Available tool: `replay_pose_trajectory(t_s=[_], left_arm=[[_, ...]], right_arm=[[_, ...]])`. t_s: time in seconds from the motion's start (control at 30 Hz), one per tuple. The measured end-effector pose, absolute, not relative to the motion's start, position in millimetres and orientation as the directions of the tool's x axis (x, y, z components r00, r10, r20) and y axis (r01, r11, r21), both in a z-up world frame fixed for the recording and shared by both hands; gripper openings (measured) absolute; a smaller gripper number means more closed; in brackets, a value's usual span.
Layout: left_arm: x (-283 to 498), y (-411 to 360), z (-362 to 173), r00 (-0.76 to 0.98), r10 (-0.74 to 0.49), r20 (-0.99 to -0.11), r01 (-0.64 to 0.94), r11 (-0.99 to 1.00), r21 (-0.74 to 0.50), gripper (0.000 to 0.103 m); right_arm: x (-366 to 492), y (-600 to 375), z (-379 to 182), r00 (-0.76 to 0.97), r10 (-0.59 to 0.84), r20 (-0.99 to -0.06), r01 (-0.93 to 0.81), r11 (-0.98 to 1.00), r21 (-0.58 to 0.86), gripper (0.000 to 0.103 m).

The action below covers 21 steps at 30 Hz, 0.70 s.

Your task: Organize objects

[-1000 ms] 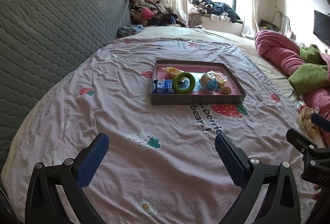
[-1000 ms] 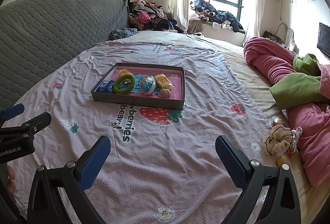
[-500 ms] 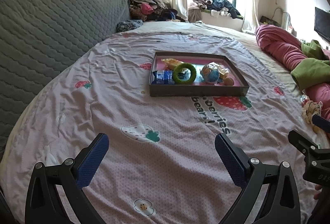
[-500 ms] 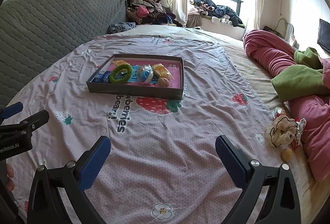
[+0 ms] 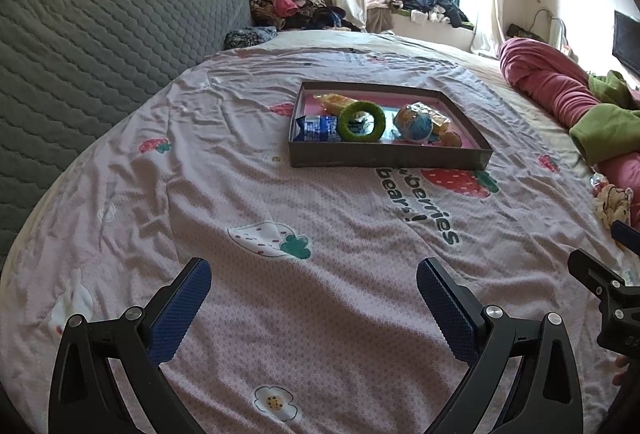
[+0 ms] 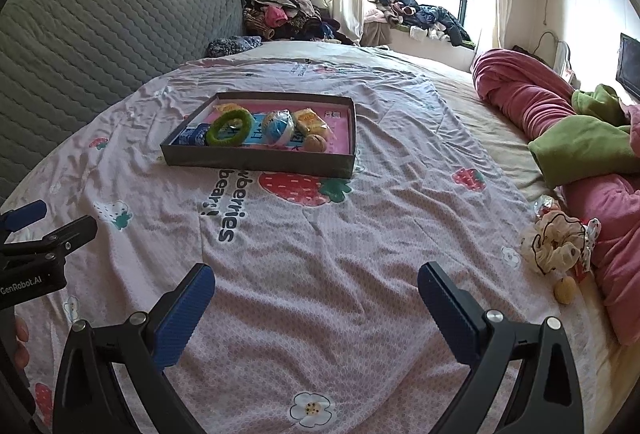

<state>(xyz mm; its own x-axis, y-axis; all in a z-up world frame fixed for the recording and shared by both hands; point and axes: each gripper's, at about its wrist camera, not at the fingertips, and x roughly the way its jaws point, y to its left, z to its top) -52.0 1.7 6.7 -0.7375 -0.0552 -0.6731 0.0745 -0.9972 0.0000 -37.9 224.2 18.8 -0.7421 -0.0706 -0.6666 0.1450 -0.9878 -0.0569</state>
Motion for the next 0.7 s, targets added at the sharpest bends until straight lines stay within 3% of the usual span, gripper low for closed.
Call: replay_pose_trajectory(t_s=[0.7], left_arm=[[-56,-2,-12,-0.725,-0.045,-0.688,0.067,-0.998,-0.005,0.102]], right_arm=[[-41,221,-4,-0.730,-0.061,-0.681,0.149,-0.986,-0.071,0.102]])
